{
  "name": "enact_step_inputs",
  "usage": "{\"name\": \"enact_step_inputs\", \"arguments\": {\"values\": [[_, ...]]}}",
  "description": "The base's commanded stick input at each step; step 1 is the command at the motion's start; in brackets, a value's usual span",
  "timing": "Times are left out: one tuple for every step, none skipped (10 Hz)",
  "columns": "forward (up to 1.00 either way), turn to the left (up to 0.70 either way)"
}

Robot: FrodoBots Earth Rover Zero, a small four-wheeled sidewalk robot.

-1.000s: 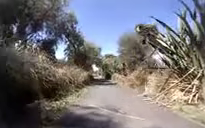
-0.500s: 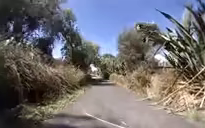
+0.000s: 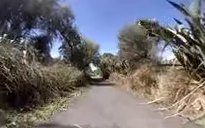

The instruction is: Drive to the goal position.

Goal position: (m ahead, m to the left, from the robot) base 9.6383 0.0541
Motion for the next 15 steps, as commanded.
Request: {"name": "enact_step_inputs", "arguments": {"values": [[0.85,0.00],[0.85,0.00],[0.85,0.00],[0.85,0.00],[0.85,0.00],[0.85,0.00],[0.85,0.00],[0.85,0.00],[0.85,0.00],[0.85,0.00],[0.85,0.00],[0.85,0.00],[0.85,0.00],[0.85,0.00],[0.85,0.00]]}}
